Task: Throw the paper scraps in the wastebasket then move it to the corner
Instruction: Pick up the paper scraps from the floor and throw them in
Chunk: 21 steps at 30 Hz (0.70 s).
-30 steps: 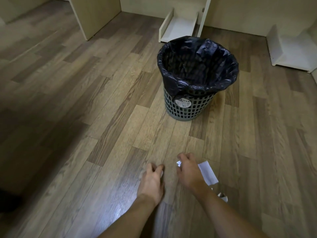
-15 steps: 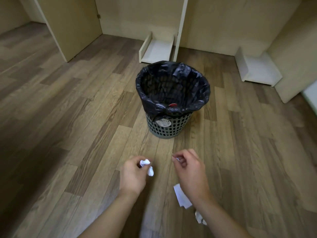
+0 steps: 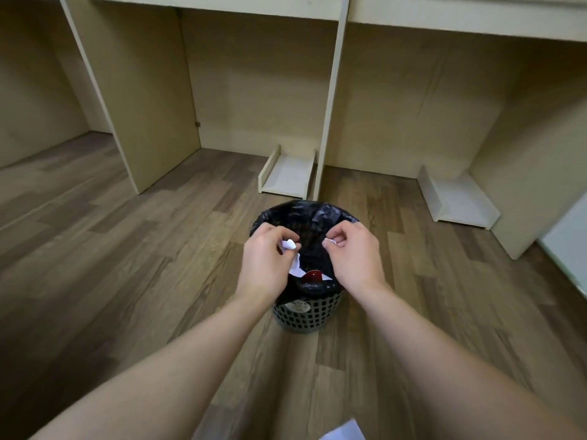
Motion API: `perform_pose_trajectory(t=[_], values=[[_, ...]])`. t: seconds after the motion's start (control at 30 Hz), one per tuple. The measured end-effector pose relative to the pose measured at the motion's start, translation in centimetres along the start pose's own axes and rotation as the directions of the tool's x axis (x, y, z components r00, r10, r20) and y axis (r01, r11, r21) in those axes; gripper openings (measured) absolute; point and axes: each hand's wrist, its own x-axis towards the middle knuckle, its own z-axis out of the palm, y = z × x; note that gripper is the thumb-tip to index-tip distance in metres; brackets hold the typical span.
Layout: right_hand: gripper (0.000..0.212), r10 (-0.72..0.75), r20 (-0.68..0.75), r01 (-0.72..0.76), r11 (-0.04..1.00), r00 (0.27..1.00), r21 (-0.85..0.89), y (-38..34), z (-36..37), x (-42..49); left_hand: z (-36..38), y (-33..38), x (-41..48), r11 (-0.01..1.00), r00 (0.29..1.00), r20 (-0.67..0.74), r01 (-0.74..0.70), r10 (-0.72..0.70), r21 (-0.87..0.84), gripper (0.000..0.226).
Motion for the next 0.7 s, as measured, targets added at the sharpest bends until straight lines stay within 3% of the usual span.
perform_pose_trajectory(t=[0.07, 0.2, 0.3, 0.4, 0.47, 0.6, 0.7], values=[[0.014, 0.020, 0.056, -0.016, 0.998, 0.998, -0.062, 0.7, 0.6, 0.9, 0.8, -0.8, 0.8, 0.997, 0.998, 0.055, 0.014, -0.018, 0.076, 0.016], [0.029, 0.070, 0.191, -0.053, 0.995, 0.979, -0.089, 2.3, 0.9, 1.0, 1.8, -1.4, 1.9, 0.989, 0.983, 0.173, 0.044, -0.068, 0.144, 0.056], [0.028, 0.054, 0.171, -0.044, 0.997, 0.984, -0.064, 3.1, 0.5, 0.2, 2.0, -1.0, 2.1, 0.985, 0.972, 0.231, -0.004, -0.037, 0.174, 0.076], [0.023, -0.020, 0.098, 0.025, 0.998, 0.995, -0.052, 3.7, -0.3, -1.6, 1.9, -1.0, 0.9, 0.982, 0.965, 0.259, -0.077, 0.030, 0.172, 0.070], [0.017, -0.050, 0.042, 0.051, 0.999, 0.998, -0.013, 4.3, -0.9, -2.9, 1.6, -1.0, -0.5, 0.958, 0.939, 0.321, -0.199, 0.126, 0.206, 0.061], [0.009, -0.071, -0.026, 0.072, 0.997, 0.997, 0.029, 6.3, -1.6, -5.9, 1.8, -0.9, -2.7, 0.770, 0.815, 0.541, -0.477, 0.208, 0.424, 0.060], [0.015, -0.087, -0.043, 0.089, 0.995, 0.995, 0.042, 8.1, -1.8, -8.4, 2.4, -1.0, -3.2, 0.719, 0.801, 0.558, -0.517, 0.216, 0.464, 0.045]])
